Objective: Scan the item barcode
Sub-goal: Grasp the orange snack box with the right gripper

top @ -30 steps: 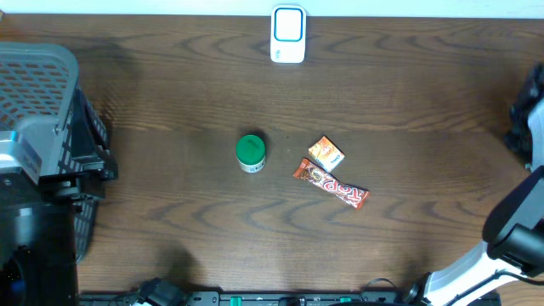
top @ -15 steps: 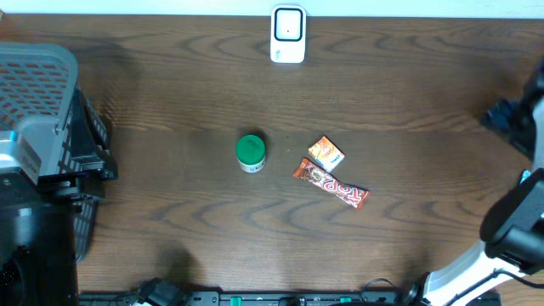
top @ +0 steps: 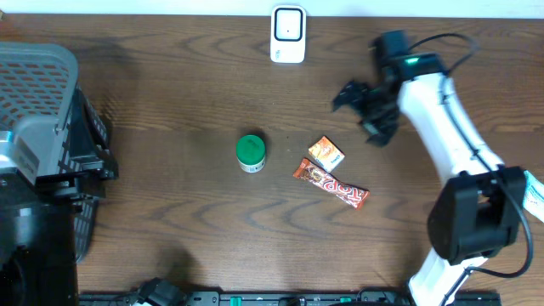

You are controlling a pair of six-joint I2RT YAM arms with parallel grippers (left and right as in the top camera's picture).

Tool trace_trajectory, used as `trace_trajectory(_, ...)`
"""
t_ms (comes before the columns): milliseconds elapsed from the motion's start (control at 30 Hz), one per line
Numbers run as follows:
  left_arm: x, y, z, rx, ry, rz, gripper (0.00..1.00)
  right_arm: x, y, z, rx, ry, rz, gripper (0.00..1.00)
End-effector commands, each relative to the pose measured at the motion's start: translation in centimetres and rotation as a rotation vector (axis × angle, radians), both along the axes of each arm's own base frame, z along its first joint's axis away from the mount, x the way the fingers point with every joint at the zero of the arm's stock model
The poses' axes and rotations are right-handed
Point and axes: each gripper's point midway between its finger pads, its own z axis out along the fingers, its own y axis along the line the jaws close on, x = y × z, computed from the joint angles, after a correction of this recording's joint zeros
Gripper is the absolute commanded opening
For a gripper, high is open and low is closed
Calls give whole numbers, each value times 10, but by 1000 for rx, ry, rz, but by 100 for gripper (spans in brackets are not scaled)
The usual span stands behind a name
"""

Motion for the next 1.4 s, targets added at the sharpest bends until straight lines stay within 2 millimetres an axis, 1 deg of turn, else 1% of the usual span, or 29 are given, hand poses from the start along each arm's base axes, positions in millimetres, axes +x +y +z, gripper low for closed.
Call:
trace_trajectory(0, -2, 1, 2, -20, -13, -4, 85, -5, 3, -6, -140, -8, -191, 99)
trace_trajectory(67, -2, 1, 2, -20, -13, -4, 85, -7, 12, -14, -202, -25, -151, 99)
trace_trajectory(100, -2, 1, 2, -20, -14, -4, 85, -8, 13, -17, -225, -26, -141, 99)
trace_trajectory(200, -2, 1, 2, -20, -14, -4, 85, -11, 17, -34, -268, 2, -51, 99)
trace_trajectory(333, -3, 2, 2, -21, -15, -4, 86, -18, 16, -65, -284, 89, 36, 99)
trace_trajectory(467, -3, 2, 2, -21, -15, -4, 85, -24, 17, -90, -299, 153, 67, 99)
trace_trajectory(533, -3, 2, 2, -21, -15, -4, 85, -26, 19, -99, -307, 170, 77, 99)
trace_trajectory(700, -4, 2, 2, -21, -16, -3, 85, -27, 25, -112, -312, 178, 94, 99)
trace_trajectory(767, -4, 2, 2, -21, -16, -4, 85, -30, 27, -115, -316, 185, 102, 97)
trace_trajectory(833, -4, 2, 2, -21, -16, -4, 85, -34, 27, -118, -320, 195, 106, 87)
trace_trajectory(900, -4, 2, 2, -21, -16, -4, 85, -38, 26, -120, -324, 204, 110, 73)
trace_trajectory(967, -4, 2, 2, -21, -16, -4, 85, -41, 25, -123, -328, 212, 111, 68)
trace_trajectory(1133, -4, 2, 2, -21, -16, -4, 85, -42, 26, -124, -328, 211, 115, 67)
trace_trajectory(1200, -4, 2, 2, -21, -16, -4, 85, -44, 29, -120, -302, 220, 126, 62)
trace_trajectory(1267, -4, 2, 2, -21, -16, -4, 86, -45, 34, -113, -253, 229, 153, 60)
trace_trajectory(1367, -4, 2, 2, -21, -16, -4, 85, -44, 37, -90, -175, 229, 220, 62)
